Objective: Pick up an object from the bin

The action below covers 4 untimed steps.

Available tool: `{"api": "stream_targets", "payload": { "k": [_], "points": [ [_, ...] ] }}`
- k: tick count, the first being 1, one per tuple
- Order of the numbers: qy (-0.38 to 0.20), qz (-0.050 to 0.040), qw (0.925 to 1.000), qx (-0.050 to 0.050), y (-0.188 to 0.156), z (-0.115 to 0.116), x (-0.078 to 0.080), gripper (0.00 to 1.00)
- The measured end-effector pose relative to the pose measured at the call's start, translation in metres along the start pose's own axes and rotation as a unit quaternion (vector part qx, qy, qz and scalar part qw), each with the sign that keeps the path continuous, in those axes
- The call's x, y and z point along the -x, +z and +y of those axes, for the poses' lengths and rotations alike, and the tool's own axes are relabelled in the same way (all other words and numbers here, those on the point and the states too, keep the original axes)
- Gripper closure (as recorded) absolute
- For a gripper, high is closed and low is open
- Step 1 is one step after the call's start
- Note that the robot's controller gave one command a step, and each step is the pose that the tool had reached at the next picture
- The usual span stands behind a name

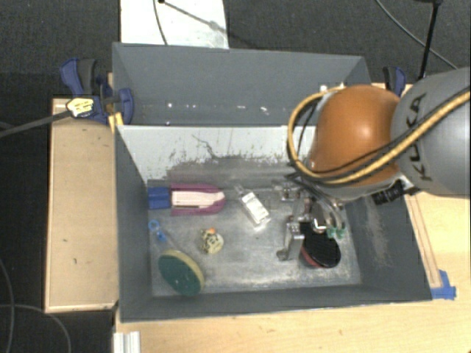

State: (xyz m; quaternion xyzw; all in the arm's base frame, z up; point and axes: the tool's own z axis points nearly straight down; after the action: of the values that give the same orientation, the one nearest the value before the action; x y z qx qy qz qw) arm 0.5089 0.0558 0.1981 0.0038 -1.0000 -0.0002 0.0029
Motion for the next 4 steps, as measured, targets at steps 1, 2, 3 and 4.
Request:
{"api": "stream_targets", "payload": {
  "k": [1,2,3,4],
  "points": [
    [-0.061,-0.0043,0.9981,0.001,0.130,0.122,0.042,0.00],
    [-0.296,-0.0031,0.9552,-0.001,0.097,0.087,0.030,0.00],
    [-0.323,-0.0054,0.9465,-0.001,0.097,0.097,0.039,0.00],
    [-0.357,-0.0033,0.9342,-0.001,0.128,0.096,0.036,0.00]
  ]
}}
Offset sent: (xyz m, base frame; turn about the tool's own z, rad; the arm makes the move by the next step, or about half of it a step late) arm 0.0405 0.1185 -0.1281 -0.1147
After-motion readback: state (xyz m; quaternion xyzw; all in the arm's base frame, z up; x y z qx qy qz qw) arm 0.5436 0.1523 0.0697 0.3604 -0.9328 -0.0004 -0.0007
